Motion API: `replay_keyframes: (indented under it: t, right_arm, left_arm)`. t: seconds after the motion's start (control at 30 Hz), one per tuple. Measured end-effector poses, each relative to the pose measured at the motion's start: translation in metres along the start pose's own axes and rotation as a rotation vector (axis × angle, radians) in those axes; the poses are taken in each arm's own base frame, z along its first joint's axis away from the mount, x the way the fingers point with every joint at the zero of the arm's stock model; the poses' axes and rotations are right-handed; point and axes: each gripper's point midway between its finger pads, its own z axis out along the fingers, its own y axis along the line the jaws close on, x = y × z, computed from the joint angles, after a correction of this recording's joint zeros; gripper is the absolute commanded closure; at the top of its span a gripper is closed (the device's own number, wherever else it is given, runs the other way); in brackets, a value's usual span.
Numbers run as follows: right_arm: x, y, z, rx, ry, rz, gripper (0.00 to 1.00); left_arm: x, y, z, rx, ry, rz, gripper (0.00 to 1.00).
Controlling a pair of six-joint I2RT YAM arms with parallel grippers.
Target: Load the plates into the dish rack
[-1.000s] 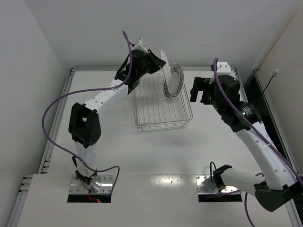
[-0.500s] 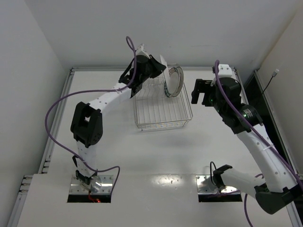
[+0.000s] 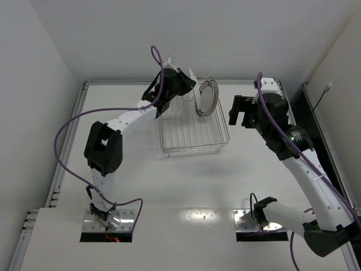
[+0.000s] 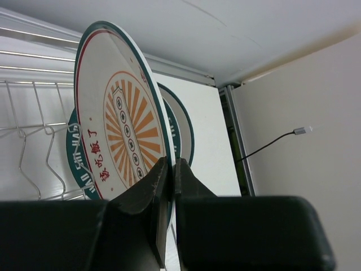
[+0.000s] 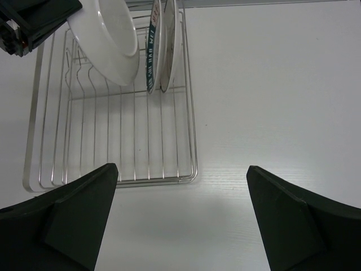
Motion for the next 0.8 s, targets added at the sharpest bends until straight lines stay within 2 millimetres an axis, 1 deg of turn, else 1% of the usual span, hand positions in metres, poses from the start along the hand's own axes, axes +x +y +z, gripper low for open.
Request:
replay_keyframes:
  t: [0.13, 0.23, 0.37, 0.4, 0.43, 0.5, 0.53, 0.6, 0.63, 0.67, 0.7, 0.73, 0.77, 0.8]
  right_arm:
    - [0.003, -0.001, 0.0, 0.003, 0.012, -0.002, 0.04]
    - [0.003, -0.001, 0.0, 0.0, 0.013, -0.001, 0.03]
    - [0.004, -0.003, 0.0, 0.003, 0.017, 0.001, 0.03]
    - [0.004, -0.003, 0.0, 0.002, 0.018, 0.001, 0.03]
    - [0.004, -0.002, 0.0, 0.0, 0.021, 0.001, 0.03]
    - [0.006, -0.001, -0.001, -0.008, 0.028, 0.0, 0.03]
    - [0.007, -0.001, -0.001, -0.01, 0.031, 0.0, 0.03]
    - [0.008, 0.0, -0.002, -0.014, 0.04, -0.002, 0.0]
    - [0.008, 0.0, -0.003, -0.016, 0.043, -0.002, 0.0]
    - [0.008, 0.0, -0.004, -0.017, 0.043, -0.002, 0.0]
    - [0.006, 0.001, -0.005, -0.022, 0.044, -0.002, 0.0]
    - [0.004, 0.002, -0.008, -0.028, 0.046, -0.002, 0.0]
    - [0.002, 0.003, -0.01, -0.033, 0.043, 0.0, 0.0]
    - [-0.001, 0.004, -0.011, -0.037, 0.041, 0.001, 0.0]
  left_arm:
    - [0.006, 0.008, 0.004, -0.017, 0.007, 0.0, 1.0]
    - [0.016, 0.02, 0.009, -0.044, 0.028, 0.002, 1.0]
    - [0.037, 0.04, 0.017, -0.093, 0.071, 0.004, 1.0]
    - [0.038, 0.043, 0.018, -0.097, 0.072, 0.005, 0.96]
    - [0.038, 0.042, 0.019, -0.094, 0.074, 0.006, 0.84]
    - [0.037, 0.039, 0.02, -0.091, 0.076, 0.011, 0.7]
    - [0.036, 0.038, 0.02, -0.089, 0.077, 0.014, 0.54]
    - [0.036, 0.036, 0.019, -0.085, 0.082, 0.02, 0.39]
    - [0.036, 0.035, 0.019, -0.083, 0.086, 0.02, 0.24]
    - [0.037, 0.034, 0.018, -0.081, 0.094, 0.024, 0.17]
    - [0.038, 0.034, 0.018, -0.082, 0.105, 0.027, 0.12]
    - [0.037, 0.031, 0.017, -0.08, 0.115, 0.032, 0.03]
    - [0.036, 0.028, 0.016, -0.077, 0.124, 0.041, 0.01]
    - [0.033, 0.023, 0.015, -0.071, 0.131, 0.045, 0.01]
